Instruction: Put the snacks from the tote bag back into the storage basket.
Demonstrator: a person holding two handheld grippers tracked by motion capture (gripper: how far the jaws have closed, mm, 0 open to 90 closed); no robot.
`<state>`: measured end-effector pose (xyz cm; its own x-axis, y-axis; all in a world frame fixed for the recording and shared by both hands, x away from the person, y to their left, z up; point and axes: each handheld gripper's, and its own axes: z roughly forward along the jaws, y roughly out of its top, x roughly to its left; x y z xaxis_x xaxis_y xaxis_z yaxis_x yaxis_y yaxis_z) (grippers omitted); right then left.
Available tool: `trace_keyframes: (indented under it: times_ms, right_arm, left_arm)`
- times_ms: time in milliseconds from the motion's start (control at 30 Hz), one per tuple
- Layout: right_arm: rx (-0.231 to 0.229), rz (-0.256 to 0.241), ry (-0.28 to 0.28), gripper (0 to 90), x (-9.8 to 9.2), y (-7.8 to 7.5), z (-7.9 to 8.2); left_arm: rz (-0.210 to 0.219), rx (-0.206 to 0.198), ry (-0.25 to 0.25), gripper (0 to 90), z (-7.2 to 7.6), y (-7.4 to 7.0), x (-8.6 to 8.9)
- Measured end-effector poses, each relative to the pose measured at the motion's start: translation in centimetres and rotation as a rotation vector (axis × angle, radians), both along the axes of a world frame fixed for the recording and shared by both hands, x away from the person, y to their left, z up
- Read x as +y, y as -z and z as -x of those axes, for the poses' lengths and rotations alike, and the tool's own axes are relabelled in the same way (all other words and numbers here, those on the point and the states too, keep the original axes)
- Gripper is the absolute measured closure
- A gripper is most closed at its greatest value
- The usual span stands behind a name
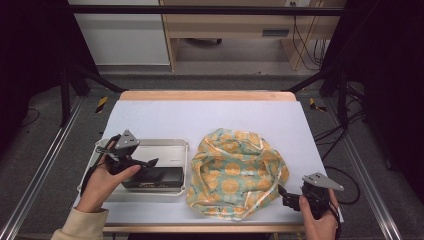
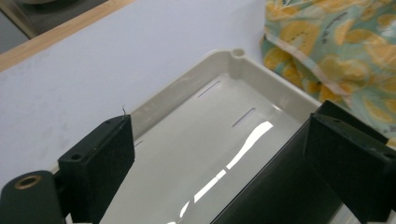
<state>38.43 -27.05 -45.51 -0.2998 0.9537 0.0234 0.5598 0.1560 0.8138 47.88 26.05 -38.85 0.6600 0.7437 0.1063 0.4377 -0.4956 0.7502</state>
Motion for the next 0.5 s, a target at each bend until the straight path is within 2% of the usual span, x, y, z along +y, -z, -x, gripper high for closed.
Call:
trace_keyframes:
  times_ms: [67, 267, 500]
  right_arm:
    - [0.001, -0.001, 0.001, 5.6, 0.0, 0.0, 0.0]
    - [0.001, -0.004, 0.004, 5.6, -0.1, 0.0, 0.1]
    - [0.001, 0.000, 0.001, 5.5, 0.0, 0.0, 0.0]
  left_arm:
    - [-0.001, -0.004, -0.020, 8.8, -0.1, 0.0, 0.9]
    - [0.055, -0.021, -0.070, 8.8, -0.4, 0.1, 3.7]
    - [0.087, -0.028, -0.127, 8.7, -0.8, 0.5, 5.8]
